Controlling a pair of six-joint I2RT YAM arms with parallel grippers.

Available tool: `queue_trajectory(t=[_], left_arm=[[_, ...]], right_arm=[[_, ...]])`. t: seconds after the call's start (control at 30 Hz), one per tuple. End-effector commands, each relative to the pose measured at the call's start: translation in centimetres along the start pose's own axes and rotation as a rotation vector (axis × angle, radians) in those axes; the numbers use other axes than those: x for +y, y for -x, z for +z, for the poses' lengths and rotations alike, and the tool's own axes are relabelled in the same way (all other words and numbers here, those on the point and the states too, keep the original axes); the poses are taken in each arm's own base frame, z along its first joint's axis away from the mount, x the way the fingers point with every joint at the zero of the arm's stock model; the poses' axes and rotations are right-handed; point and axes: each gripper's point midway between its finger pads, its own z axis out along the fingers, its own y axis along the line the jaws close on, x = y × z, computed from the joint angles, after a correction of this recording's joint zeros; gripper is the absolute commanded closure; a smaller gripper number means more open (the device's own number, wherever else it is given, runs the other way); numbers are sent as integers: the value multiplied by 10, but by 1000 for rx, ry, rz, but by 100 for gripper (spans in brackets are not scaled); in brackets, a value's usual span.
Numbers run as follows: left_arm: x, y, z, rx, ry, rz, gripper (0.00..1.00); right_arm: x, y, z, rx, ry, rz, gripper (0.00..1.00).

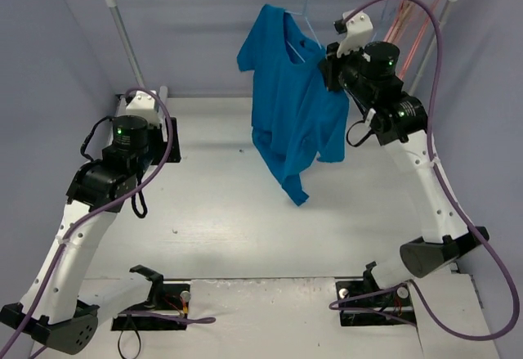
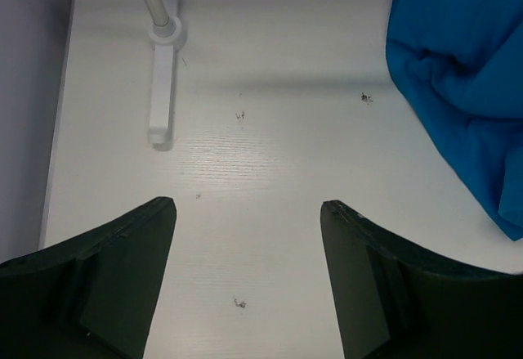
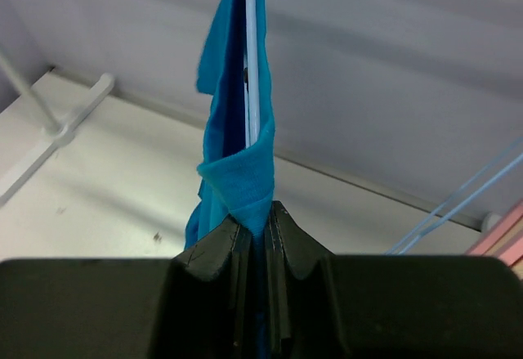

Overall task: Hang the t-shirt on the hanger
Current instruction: Place the hanger at the clothesline.

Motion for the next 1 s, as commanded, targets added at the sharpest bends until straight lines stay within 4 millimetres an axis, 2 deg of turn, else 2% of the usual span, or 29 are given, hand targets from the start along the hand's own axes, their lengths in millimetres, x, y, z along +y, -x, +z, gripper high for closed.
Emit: queue_trajectory(t=[0.0, 0.43, 0.57, 0.7, 0.8, 0.83, 0.9, 0.93, 0.97], left_arm=[[0, 29, -10, -84, -6, -42, 28], [3, 24, -14, -64, 3, -37, 28], [5, 19, -15, -51, 11, -32, 28], [7, 17, -17, -46, 15, -30, 28], [8, 18, -19, -49, 19, -31, 28], [9, 18, -20, -50, 22, -31, 28], [10, 20, -21, -52, 25, -32, 28], [10, 20, -22, -52, 28, -32, 27], [11, 21, -23, -54, 30, -33, 23]], right_arm=[[-29, 65, -2, -194, -166, 55, 100], [-56, 46, 47, -160, -298, 155, 100], [-58, 24, 62, -104, -309, 165, 100], [-54, 4, 63, -69, -297, 178, 99], [-52, -5, 58, -59, -286, 180, 86], [-51, 0, 53, -70, -281, 176, 74], [-49, 3, 48, -78, -268, 157, 60], [-50, 13, 39, -107, -265, 150, 47], [-49, 16, 35, -117, -261, 140, 42]])
